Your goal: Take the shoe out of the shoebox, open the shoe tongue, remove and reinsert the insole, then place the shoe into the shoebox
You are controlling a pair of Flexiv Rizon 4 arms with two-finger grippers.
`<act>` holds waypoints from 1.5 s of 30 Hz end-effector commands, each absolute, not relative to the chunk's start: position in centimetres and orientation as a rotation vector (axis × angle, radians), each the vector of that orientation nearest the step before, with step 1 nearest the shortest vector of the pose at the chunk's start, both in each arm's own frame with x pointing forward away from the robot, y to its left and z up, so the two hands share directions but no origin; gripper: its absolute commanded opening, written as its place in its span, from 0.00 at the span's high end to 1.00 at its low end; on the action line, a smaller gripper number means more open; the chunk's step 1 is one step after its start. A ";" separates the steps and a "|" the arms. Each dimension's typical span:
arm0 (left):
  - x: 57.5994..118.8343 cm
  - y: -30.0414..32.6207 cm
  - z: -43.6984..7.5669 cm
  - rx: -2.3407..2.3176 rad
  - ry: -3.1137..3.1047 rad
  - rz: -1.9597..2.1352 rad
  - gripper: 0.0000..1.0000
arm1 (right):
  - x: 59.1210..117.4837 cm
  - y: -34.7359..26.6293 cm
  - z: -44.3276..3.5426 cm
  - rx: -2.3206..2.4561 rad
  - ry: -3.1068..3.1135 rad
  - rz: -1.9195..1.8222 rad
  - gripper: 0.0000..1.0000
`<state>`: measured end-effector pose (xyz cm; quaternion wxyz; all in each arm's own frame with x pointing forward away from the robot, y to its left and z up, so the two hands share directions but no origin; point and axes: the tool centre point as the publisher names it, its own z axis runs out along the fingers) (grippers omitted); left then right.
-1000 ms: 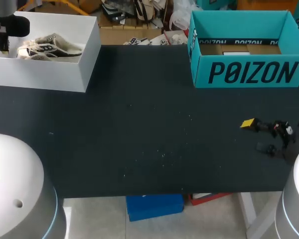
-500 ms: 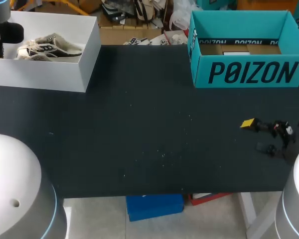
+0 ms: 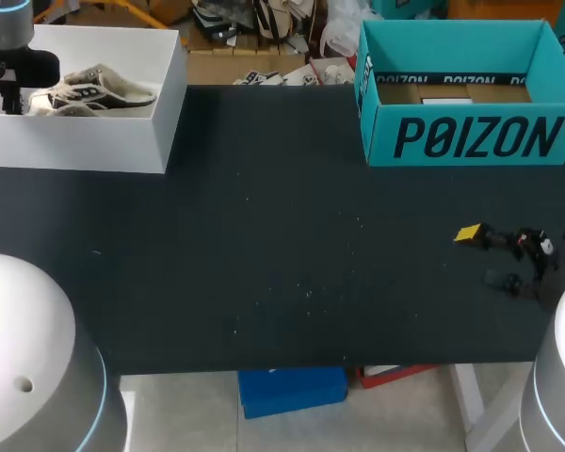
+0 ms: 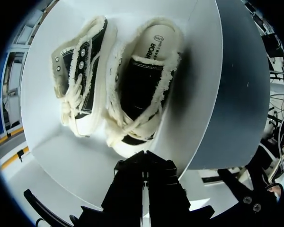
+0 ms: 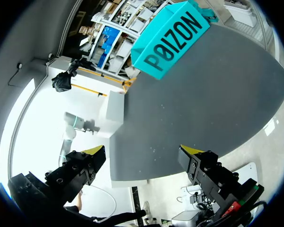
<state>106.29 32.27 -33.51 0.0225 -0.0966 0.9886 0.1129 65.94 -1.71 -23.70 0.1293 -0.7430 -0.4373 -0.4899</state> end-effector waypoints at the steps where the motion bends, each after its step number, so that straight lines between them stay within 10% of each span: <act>1: 105.6 31.0 -32.9 -0.286 3.062 0.339 1.00 | 65.8 -1.7 -23.6 -2.161 -1.269 -1.427 0.00; 45: 102.8 27.9 -28.6 -0.197 3.040 0.244 1.00 | 65.8 -1.7 -23.6 -2.161 -1.269 -1.427 0.00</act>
